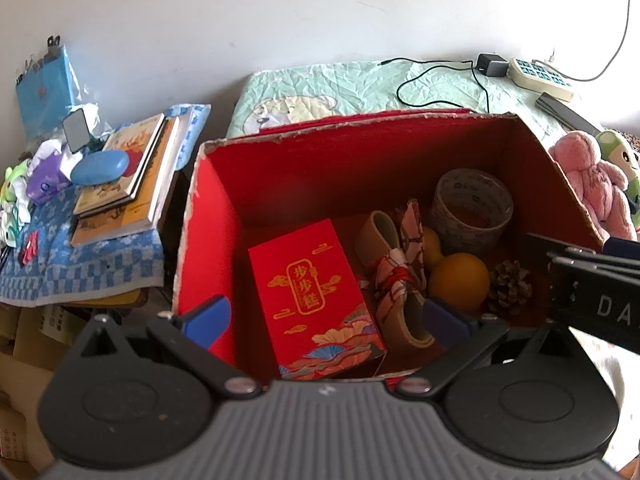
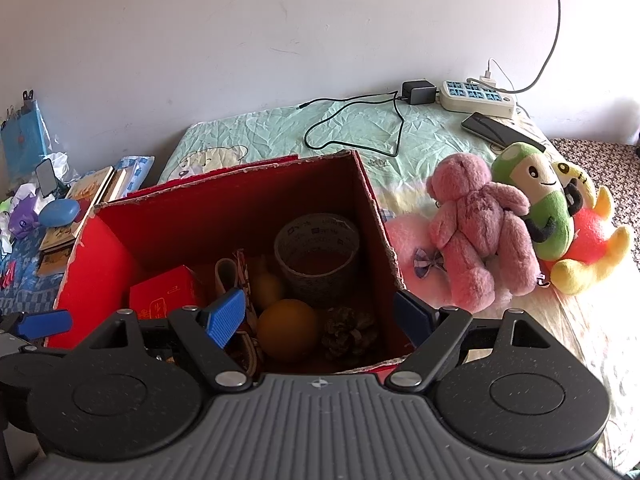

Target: Organize objects

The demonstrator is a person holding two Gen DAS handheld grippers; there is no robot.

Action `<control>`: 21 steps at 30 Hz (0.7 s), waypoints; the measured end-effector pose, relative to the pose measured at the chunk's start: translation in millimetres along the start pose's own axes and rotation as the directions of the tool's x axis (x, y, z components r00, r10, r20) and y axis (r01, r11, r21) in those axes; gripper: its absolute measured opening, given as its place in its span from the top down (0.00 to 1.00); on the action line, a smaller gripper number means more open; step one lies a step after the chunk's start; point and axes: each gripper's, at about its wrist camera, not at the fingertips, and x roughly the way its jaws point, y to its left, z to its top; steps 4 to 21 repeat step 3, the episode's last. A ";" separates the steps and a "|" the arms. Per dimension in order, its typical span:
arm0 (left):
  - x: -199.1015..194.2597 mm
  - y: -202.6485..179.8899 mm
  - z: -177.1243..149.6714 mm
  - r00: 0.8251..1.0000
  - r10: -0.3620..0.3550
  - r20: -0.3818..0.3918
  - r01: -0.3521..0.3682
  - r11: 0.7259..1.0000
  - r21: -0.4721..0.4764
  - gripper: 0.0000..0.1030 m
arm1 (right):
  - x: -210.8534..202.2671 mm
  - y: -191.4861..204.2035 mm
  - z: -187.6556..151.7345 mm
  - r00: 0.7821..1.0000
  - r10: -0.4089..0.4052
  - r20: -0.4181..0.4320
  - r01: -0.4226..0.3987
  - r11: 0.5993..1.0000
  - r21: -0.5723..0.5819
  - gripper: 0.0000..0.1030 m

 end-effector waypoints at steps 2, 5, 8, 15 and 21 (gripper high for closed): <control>-1.6 -1.6 -0.1 1.000 0.005 0.013 -0.005 1.000 0.004 0.04 | -0.4 -0.6 0.2 1.000 0.002 0.001 -0.002 1.000 0.001 0.19; -2.4 -2.6 -0.3 1.000 0.010 0.020 -0.010 1.000 0.007 0.04 | -0.9 -0.9 0.2 1.000 0.003 0.004 -0.003 1.000 0.001 0.19; -2.4 -2.6 -0.3 1.000 0.010 0.020 -0.010 1.000 0.007 0.04 | -0.9 -0.9 0.2 1.000 0.003 0.004 -0.003 1.000 0.001 0.19; -2.4 -2.6 -0.3 1.000 0.010 0.020 -0.010 1.000 0.007 0.04 | -0.9 -0.9 0.2 1.000 0.003 0.004 -0.003 1.000 0.001 0.19; -2.4 -2.6 -0.3 1.000 0.010 0.020 -0.010 1.000 0.007 0.04 | -0.9 -0.9 0.2 1.000 0.003 0.004 -0.003 1.000 0.001 0.19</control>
